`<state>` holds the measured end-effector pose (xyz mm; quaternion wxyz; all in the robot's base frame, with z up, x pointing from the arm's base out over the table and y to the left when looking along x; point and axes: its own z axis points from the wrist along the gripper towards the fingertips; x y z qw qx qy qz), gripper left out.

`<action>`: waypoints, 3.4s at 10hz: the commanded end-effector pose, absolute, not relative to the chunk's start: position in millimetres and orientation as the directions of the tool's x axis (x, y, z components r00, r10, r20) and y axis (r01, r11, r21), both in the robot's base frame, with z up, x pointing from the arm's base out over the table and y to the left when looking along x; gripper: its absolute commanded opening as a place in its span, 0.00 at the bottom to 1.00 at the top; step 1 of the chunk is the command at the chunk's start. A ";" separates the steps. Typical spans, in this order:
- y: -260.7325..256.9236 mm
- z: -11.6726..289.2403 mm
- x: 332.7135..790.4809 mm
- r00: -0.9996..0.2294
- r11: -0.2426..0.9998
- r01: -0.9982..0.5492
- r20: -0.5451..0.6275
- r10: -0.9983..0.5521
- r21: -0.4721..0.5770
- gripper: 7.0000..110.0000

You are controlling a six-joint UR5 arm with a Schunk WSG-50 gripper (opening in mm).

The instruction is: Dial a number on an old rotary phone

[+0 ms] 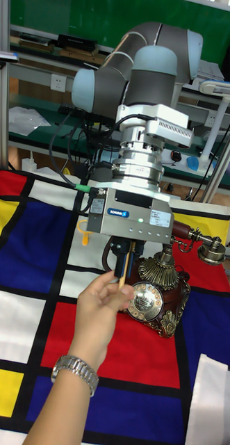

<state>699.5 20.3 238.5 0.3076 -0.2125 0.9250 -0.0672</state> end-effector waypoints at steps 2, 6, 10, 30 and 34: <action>25.1 236.8 690.2 -0.761 0.916 -0.337 -0.511 -0.401 -0.218 0.00; 31.2 228.3 632.8 -0.803 0.859 -0.488 -0.306 -0.511 -0.152 0.00; 45.8 244.4 593.9 -0.812 0.841 -0.540 -0.247 -0.528 -0.023 0.00; -32.8 196.4 621.5 -0.756 0.756 -0.655 0.004 -0.655 -0.005 0.00; -6.8 175.8 666.9 -0.775 0.775 -0.631 -0.019 -0.631 0.032 0.00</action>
